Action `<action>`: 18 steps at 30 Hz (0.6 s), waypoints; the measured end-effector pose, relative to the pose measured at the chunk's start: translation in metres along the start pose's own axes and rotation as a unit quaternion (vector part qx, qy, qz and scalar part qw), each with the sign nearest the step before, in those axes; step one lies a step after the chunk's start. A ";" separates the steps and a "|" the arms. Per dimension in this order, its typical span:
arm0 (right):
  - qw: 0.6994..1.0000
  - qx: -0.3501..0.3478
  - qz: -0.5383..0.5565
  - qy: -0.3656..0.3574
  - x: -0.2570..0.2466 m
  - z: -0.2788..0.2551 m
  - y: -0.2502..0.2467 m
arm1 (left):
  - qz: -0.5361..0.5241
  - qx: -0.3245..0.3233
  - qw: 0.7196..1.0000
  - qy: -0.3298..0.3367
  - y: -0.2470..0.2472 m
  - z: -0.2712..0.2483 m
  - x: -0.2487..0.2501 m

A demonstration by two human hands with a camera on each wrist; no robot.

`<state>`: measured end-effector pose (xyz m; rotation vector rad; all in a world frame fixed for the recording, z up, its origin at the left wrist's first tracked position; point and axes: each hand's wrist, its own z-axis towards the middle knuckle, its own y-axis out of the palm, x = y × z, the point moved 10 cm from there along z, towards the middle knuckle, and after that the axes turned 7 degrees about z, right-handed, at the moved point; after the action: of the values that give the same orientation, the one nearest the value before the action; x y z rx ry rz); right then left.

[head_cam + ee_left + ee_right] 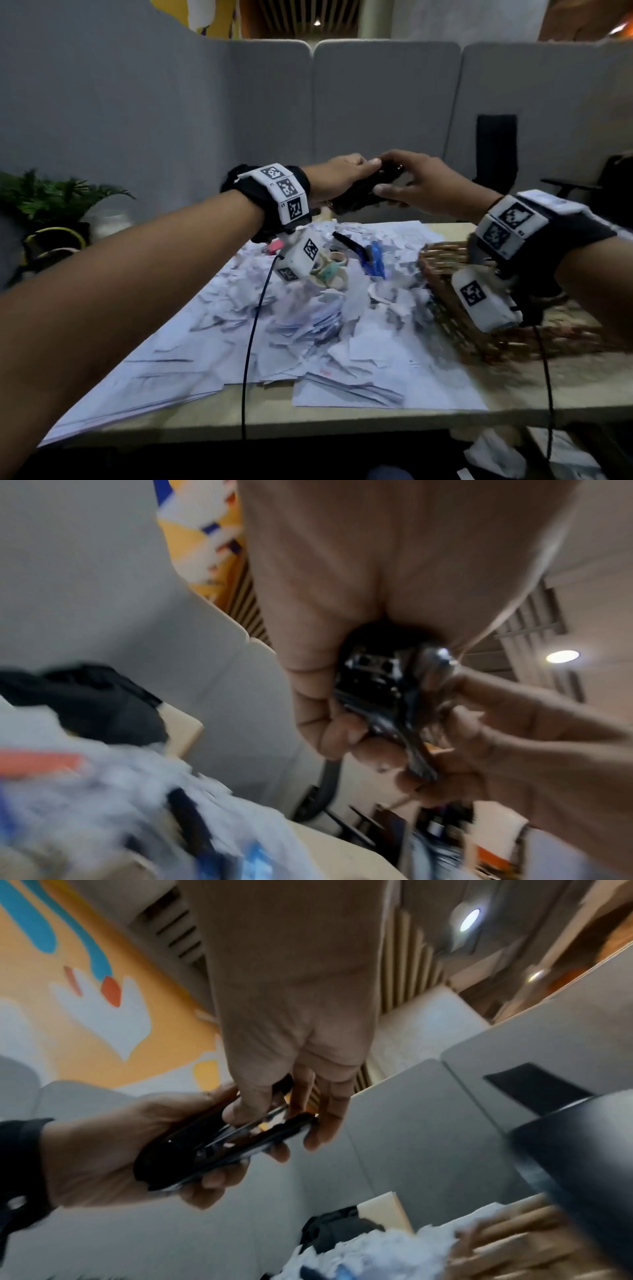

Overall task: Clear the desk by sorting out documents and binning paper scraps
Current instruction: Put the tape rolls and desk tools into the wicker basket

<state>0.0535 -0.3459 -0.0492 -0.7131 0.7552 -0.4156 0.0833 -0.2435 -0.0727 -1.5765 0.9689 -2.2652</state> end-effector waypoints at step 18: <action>0.959 -0.157 -0.054 0.230 0.194 -0.228 -0.117 | 0.129 -0.300 0.941 0.086 0.277 0.021 0.085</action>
<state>0.0029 -0.6374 -0.1746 -0.9742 1.2437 -0.5783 0.0168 -0.5058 -0.1768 -1.3350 1.9300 -2.0523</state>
